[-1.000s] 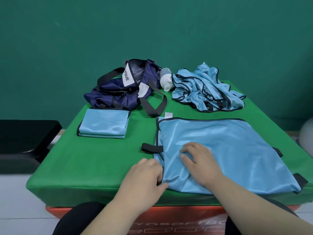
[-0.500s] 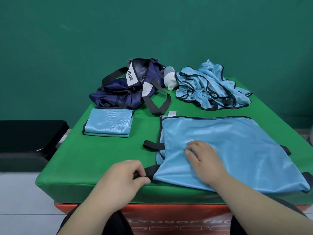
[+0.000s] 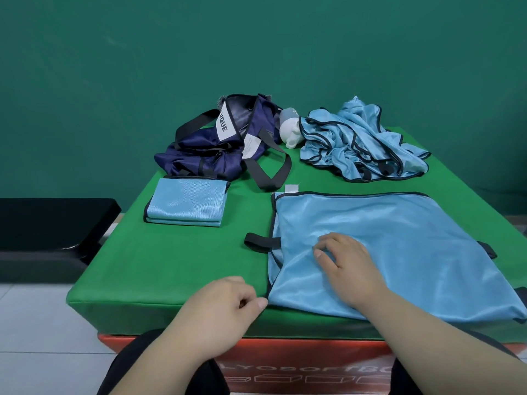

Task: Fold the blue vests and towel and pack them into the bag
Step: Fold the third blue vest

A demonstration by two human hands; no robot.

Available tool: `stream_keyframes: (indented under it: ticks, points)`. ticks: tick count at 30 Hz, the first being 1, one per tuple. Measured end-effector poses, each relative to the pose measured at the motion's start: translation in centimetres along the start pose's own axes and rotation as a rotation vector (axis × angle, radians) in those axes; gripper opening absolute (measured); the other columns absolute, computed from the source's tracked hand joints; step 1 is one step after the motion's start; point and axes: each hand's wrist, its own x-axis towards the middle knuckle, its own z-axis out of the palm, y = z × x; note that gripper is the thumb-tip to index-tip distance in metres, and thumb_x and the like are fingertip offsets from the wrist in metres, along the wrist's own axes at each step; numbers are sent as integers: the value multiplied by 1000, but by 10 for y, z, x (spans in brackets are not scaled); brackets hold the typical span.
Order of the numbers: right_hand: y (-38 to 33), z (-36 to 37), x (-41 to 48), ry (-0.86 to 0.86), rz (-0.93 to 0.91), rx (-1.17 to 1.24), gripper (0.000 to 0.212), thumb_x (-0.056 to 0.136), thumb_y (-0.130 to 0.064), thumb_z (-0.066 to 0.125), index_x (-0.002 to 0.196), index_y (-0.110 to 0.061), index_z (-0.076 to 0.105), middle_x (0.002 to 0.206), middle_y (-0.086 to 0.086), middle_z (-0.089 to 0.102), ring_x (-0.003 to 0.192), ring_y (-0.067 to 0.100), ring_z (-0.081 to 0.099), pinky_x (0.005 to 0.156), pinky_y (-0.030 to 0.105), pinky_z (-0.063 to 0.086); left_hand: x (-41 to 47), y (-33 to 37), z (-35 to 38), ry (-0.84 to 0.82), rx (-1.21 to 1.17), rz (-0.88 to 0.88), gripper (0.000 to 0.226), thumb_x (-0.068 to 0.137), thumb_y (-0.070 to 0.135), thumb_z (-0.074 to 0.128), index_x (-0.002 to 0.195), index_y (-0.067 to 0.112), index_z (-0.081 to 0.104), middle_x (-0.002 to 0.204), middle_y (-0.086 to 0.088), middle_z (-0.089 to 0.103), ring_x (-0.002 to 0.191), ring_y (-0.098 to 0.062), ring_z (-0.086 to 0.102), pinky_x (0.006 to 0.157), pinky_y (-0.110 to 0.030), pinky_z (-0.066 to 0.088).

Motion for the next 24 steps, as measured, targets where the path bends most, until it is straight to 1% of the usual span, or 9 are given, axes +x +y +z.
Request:
stream_keyframes:
  ticks: [2,5,7,10,14,16,19,21,24]
  points:
    - [0,0,-1,0,2,2,37,92,-49,36,97,-29,67,108,-10,63,112,14,52,98,31,35,1,-3,-1,56,-38,-2,42,90,56,57,67,21,55,79,7,53,69,-10,53,69,-34,46]
    - [-1,0,-1,7,1,8,34,92,-48,38,95,-30,66,107,-11,62,112,14,52,98,32,36,1,-13,-10,214,-119,40,38,83,55,63,64,23,58,81,13,55,67,-11,53,62,-31,43]
    - [-2,-1,-1,9,4,14,35,91,-49,38,96,-30,67,107,-11,62,111,14,52,98,31,36,-1,-14,-14,226,-96,104,36,76,61,60,65,27,55,82,12,53,67,-10,52,60,-30,41]
    - [1,0,-2,3,16,-2,34,90,-49,46,106,-28,67,115,-11,61,116,14,50,103,29,34,0,-12,-12,162,3,194,45,67,70,53,67,26,47,83,11,49,73,-4,47,64,-28,42]
    - [4,4,-2,-15,20,-47,40,84,-47,56,118,-29,66,126,-14,56,125,14,47,110,29,30,3,-6,-5,-50,152,203,59,64,80,49,67,22,44,78,9,48,79,-3,44,73,-32,45]
    - [4,3,-1,-16,21,-48,38,85,-45,59,119,-29,65,127,-14,56,125,14,47,111,29,29,3,-5,-4,-43,150,192,65,69,87,40,67,23,48,76,9,49,80,-3,46,73,-32,45]
    - [3,3,-2,-5,15,-60,35,87,-42,61,119,-28,65,127,-15,56,125,14,47,111,29,29,6,-2,-5,131,93,140,73,78,90,12,62,27,44,70,8,49,78,-4,46,71,-33,43]
    - [3,3,-2,1,10,-68,35,87,-42,60,119,-28,65,126,-15,56,125,13,47,111,28,28,11,4,-5,214,80,62,62,85,81,19,73,30,49,73,11,53,79,-5,49,70,-32,44]
    - [2,3,-3,-4,15,-69,38,85,-45,56,118,-29,65,126,-14,56,125,13,47,110,29,29,14,12,2,148,122,-9,35,91,65,43,92,32,56,78,12,60,78,-5,54,67,-31,46]
